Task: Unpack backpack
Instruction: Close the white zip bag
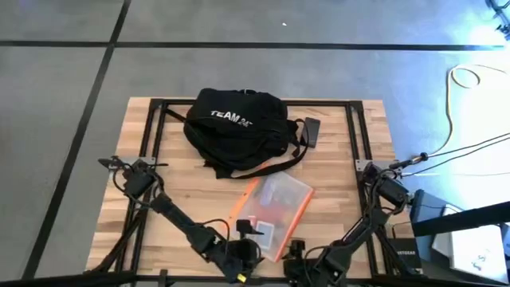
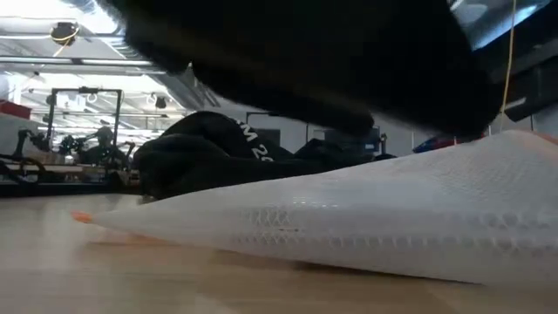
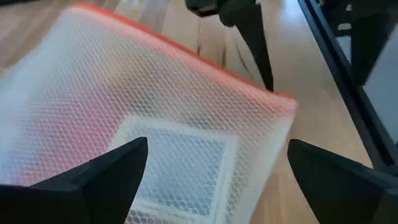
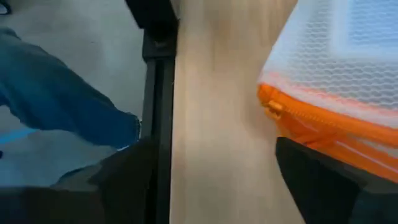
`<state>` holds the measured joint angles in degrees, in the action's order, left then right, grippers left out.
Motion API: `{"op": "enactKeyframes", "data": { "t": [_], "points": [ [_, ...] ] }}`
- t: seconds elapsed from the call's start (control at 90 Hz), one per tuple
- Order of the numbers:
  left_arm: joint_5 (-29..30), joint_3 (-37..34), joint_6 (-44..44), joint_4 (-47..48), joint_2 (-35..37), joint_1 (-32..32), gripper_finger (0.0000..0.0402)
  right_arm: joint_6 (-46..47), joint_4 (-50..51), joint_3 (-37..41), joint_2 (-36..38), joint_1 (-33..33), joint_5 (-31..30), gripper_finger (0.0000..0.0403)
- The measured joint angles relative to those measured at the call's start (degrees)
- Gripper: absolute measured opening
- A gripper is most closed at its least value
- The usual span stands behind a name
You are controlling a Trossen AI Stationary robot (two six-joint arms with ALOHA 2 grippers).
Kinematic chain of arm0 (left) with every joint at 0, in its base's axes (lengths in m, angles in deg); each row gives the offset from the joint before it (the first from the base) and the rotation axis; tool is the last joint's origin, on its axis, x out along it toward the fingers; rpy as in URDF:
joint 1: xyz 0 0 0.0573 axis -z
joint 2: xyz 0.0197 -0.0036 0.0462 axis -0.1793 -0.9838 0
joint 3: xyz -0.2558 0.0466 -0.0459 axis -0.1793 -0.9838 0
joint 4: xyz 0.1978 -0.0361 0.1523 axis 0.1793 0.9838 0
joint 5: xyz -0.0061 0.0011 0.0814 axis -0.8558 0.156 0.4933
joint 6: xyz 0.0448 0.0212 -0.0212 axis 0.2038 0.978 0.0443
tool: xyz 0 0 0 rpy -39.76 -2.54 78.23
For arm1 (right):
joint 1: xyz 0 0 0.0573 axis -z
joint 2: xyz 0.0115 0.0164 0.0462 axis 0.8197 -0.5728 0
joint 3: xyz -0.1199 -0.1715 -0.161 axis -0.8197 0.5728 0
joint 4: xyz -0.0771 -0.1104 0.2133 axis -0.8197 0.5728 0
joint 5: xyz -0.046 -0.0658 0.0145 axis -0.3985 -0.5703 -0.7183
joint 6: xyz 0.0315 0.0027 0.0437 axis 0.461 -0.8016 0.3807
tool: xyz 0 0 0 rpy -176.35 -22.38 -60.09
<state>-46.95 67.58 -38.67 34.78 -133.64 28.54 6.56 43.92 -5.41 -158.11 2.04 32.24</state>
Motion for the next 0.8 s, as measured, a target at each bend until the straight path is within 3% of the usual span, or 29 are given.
{"op": "enactKeyframes", "data": {
  "t": [0.178,0.322,0.8],
  "points": [
    [-0.7,0.0,2.8,-0.4,-0.1,0.1,0.0373,-0.2,2.1,0.0,0.2,0.7,1.8,0.0231],
    [-2.3,0.0,5.0,-0.6,-0.1,0.3,0.0373,0.5,2.9,0.0,0.4,0.3,4.2,0.0199],
    [-3.1,0.0,15.2,-5.2,-1.9,0.0,0.0373,3.1,7.1,0.0,0.5,0.5,-4.7,0.0193]
  ]
}}
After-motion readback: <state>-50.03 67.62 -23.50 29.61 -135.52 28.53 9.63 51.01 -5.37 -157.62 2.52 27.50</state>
